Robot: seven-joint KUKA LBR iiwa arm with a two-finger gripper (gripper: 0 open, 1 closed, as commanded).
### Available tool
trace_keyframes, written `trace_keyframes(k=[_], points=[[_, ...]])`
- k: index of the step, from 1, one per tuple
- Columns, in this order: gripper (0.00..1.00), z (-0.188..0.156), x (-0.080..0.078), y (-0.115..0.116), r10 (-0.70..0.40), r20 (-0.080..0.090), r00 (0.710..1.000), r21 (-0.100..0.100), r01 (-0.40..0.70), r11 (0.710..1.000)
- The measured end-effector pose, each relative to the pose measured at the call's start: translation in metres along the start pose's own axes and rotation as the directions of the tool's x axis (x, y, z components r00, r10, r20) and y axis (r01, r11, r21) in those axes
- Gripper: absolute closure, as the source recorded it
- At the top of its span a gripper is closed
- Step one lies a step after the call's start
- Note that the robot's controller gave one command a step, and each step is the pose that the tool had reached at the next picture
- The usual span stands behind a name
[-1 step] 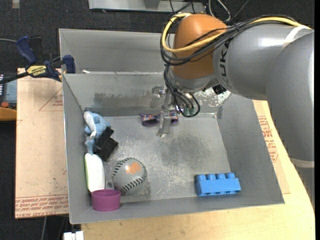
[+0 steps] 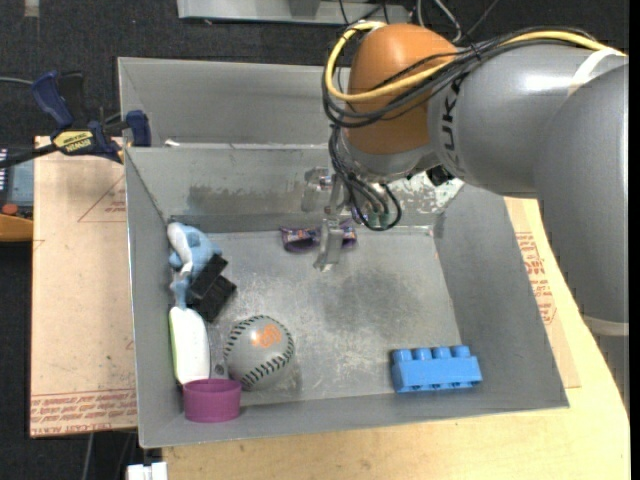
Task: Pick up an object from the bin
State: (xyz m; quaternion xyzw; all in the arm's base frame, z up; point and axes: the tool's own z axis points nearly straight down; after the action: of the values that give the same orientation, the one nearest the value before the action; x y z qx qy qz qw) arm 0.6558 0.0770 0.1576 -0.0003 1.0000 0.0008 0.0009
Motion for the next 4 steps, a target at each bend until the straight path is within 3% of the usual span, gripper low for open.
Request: trace_keyframes(k=[1,2,3,4], points=[[0.00,0.078,0.005,-0.036,0.238,-0.002,0.971,-0.001,-0.238,0.971],[0.00,0.040,0.001,-0.053,0.040,0.005,0.999,-0.001,-0.040,0.999],[0.00,0.087,0.006,-0.038,0.253,-0.004,0.968,-0.002,-0.253,0.968],[0.00,0.087,0.004,-0.043,0.021,0.012,1.000,-0.001,-0.021,1.000]])
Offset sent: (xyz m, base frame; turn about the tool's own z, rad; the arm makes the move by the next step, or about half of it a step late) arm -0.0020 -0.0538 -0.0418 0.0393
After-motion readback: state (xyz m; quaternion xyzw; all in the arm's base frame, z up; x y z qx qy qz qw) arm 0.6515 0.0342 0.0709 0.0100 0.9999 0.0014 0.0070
